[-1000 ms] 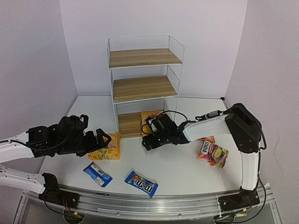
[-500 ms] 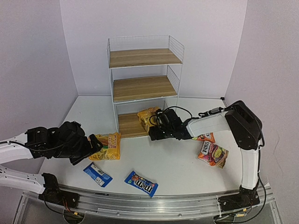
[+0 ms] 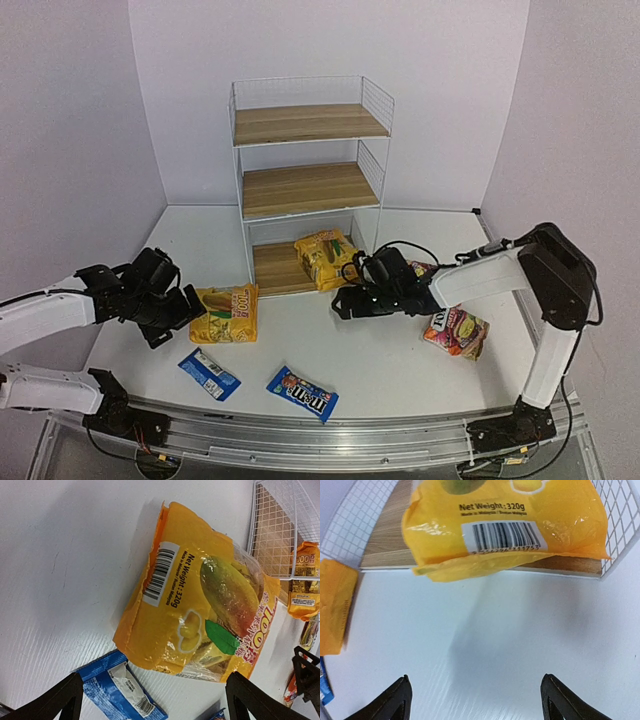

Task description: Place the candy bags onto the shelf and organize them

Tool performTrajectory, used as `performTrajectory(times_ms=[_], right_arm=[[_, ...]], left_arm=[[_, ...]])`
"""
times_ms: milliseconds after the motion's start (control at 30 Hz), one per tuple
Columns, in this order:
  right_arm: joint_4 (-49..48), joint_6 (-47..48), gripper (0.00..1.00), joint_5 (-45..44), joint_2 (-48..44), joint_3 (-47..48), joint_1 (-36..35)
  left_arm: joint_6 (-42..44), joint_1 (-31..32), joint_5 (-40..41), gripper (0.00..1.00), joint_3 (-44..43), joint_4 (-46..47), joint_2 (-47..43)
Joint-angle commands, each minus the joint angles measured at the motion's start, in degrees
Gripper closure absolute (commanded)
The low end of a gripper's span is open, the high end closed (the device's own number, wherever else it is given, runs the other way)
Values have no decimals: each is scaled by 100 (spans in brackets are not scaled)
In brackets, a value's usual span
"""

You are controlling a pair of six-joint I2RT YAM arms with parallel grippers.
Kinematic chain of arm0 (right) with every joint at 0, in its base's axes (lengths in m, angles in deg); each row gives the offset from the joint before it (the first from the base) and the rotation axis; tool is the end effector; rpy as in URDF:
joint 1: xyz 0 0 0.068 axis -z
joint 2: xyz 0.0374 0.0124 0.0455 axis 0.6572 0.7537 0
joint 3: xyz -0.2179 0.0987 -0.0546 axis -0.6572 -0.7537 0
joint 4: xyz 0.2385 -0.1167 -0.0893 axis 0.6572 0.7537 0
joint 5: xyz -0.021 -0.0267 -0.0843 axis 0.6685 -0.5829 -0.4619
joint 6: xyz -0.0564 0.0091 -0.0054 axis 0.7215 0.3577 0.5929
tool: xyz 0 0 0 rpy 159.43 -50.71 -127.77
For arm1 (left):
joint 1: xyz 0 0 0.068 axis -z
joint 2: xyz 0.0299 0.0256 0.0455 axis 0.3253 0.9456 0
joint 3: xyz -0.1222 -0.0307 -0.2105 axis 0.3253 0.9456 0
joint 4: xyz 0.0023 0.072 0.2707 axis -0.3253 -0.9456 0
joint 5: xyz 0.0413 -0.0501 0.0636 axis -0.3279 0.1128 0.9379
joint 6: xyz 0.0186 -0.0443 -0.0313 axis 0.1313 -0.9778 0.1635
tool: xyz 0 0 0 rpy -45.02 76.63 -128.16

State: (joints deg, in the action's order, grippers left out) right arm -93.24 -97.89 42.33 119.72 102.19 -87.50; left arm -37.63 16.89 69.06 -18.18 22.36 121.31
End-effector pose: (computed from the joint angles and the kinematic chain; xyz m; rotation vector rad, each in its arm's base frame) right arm 0.2712 0.2790 0.1008 -0.3484 2.3311 0.5346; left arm 0.1811 -0.1246 0.1728 -0.7236 2.5868 -0.4392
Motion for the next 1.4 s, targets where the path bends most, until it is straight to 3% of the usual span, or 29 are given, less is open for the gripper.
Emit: performTrajectory(times_ms=[0, 200, 367, 700, 800, 967, 1100, 1233, 1367], right_arm=[[-153, -382, 14, 1132, -728, -367, -97], [-129, -282, 15, 1501, -1080, -518, -180], [-134, -362, 15, 1761, -1093, -530, -178], [-127, -421, 16, 1934, -956, -495, -184], [-134, -447, 16, 1917, -997, -516, -186], [-122, -461, 16, 1908, -1110, -587, -184], [-110, -451, 16, 1962, -1253, -691, -190], [-77, -388, 17, 2062, -1391, -775, -185], [82, -136, 18, 2563, -1513, -709, -184]], left_arm=[[962, -636, -593, 3, 217, 1053, 282], [1723, -1362, -1429, 7, 637, 2139, 680], [2110, -1536, -2175, 13, 906, 2997, 999], [2241, -1592, -2388, 27, 1161, 3558, 1382], [2238, -1592, -2374, 37, 1170, 3652, 1501], [2250, -1596, -2366, 67, 1162, 3542, 1515], [2345, -1592, -2443, 98, 1213, 3371, 1152], [2696, -1586, -2672, 100, 1237, 3111, 496], [3252, -1579, -3599, 100, 1072, 3054, -347]])
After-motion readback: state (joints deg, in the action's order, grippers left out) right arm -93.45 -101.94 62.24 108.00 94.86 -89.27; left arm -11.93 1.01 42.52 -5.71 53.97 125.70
